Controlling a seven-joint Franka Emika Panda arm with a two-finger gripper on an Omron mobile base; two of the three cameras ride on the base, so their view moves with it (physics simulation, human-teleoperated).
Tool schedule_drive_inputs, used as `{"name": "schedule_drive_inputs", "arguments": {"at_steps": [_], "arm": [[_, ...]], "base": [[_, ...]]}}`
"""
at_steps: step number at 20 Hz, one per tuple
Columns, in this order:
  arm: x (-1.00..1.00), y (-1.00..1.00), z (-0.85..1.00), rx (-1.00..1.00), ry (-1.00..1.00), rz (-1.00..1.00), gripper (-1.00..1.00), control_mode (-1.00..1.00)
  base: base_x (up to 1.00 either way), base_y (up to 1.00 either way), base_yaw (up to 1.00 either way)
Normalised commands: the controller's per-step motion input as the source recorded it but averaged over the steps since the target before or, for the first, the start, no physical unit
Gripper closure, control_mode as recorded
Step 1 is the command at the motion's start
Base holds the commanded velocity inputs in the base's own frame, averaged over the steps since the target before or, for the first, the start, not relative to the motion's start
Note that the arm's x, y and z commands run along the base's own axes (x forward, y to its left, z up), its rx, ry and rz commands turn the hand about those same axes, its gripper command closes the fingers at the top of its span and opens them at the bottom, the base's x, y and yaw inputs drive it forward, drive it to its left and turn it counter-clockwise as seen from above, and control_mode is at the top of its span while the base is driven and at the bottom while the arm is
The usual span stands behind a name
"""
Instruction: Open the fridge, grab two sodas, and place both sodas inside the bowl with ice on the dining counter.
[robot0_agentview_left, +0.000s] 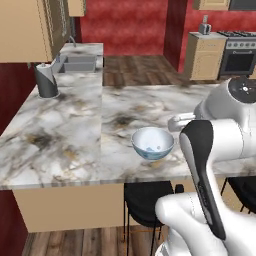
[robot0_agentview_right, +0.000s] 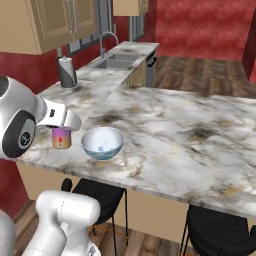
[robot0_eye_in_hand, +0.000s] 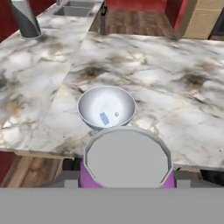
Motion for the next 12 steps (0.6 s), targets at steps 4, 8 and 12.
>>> {"name": "schedule_drive_inputs", "arguments": {"at_steps": [4,8,12], "arm": [[1.00,-0.01,-0.18,0.00,0.35,-0.02,1.00,-1.00],[0.96,-0.04,-0.46,0.00,0.32,0.02,1.00,-1.00],[0.79,0.00,-0.75,0.00,0.26,0.09,1.00,-1.00]], "base": [[0.00,0.00,0.00],[0.00,0.00,0.00],[0.00,0.00,0.00]]}}
